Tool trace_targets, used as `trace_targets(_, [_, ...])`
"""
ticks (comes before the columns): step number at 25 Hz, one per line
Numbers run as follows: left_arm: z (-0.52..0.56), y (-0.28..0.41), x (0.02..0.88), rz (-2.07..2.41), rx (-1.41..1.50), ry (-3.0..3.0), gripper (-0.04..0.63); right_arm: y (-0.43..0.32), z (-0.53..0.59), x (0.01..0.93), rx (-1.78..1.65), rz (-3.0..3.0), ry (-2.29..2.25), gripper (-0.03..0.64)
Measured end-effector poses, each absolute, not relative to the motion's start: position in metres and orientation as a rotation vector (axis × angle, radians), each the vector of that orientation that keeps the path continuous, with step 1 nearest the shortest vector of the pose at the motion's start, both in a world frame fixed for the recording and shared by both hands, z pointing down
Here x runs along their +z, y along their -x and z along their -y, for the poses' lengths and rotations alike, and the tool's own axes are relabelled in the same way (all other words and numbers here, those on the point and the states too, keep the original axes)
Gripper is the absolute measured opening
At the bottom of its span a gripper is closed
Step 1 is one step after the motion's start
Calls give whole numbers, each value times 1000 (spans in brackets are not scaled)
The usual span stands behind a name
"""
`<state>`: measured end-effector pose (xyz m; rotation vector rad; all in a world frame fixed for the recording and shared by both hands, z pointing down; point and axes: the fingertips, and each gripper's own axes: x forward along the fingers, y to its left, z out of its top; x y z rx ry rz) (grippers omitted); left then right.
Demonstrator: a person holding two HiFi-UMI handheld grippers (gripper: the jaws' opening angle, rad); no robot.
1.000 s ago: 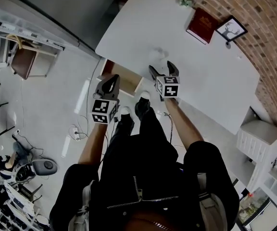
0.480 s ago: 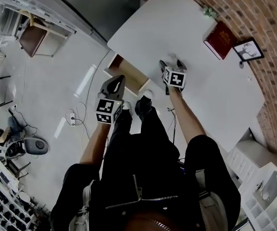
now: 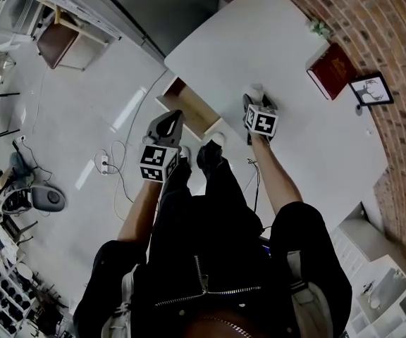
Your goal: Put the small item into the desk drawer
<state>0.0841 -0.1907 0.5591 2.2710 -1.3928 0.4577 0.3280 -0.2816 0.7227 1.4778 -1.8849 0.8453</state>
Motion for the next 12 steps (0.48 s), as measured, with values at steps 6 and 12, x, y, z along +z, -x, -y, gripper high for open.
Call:
trace_targets(6, [190,-82,554,1402,424,-2283,23,-329,285,719,868,1927,-1502,279])
trace_targets(12, [188,-65,543,1362,406,-2342,23,-322,279,685,825,1976,-1588,279])
